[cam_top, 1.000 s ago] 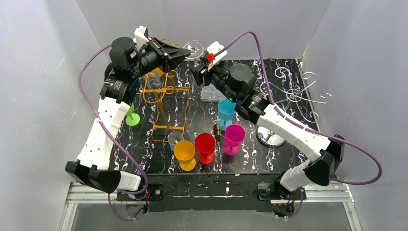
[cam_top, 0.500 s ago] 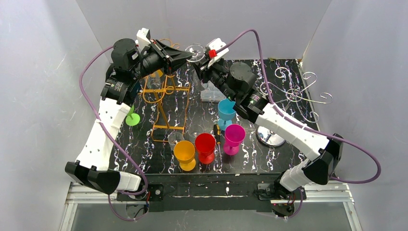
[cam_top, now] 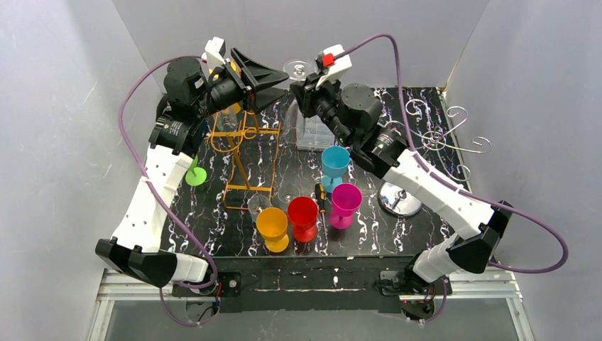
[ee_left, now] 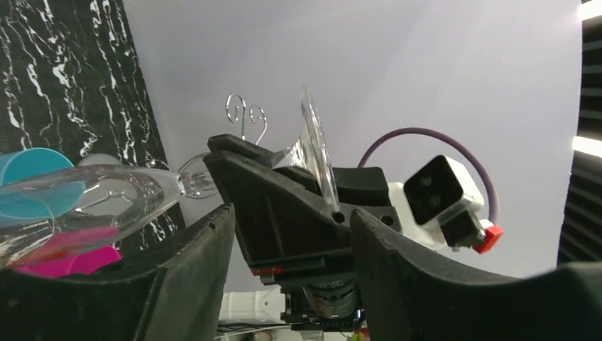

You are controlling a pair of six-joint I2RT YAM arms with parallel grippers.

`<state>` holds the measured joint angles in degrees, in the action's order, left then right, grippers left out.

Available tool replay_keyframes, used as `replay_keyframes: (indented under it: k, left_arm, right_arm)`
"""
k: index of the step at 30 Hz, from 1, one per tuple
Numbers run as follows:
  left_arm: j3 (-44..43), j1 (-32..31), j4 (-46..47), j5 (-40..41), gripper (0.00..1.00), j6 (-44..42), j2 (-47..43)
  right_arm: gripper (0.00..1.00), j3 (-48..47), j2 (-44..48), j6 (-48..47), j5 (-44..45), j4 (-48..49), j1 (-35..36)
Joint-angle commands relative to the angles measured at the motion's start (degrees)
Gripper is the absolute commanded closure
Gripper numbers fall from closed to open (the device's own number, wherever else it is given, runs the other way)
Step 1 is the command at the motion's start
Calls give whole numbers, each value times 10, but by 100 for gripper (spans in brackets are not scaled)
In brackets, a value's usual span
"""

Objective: Take the wine glass off the wine glass rack
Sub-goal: Place the wine glass at the center of the board.

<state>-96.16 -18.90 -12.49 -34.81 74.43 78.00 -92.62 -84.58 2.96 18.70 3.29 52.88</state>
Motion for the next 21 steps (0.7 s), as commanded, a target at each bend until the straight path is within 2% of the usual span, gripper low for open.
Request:
replay_keyframes:
  k: [1, 6, 12, 21]
  left_arm:
    - [-26, -3, 15, -30, 37, -55, -25]
    - [-44, -4, -7, -25, 28, -135, -41]
    - [-55, -4, -41, 15, 28, -249, -85]
    - [-22, -4, -55, 79, 30, -412, -145]
  right_arm:
    - [99, -54, 33, 115, 82, -60, -7]
    - [99, -95, 34, 244, 107, -139, -23]
    - [99, -136, 29, 410, 60, -205, -74]
    - [99, -95, 42, 610, -50, -161, -139]
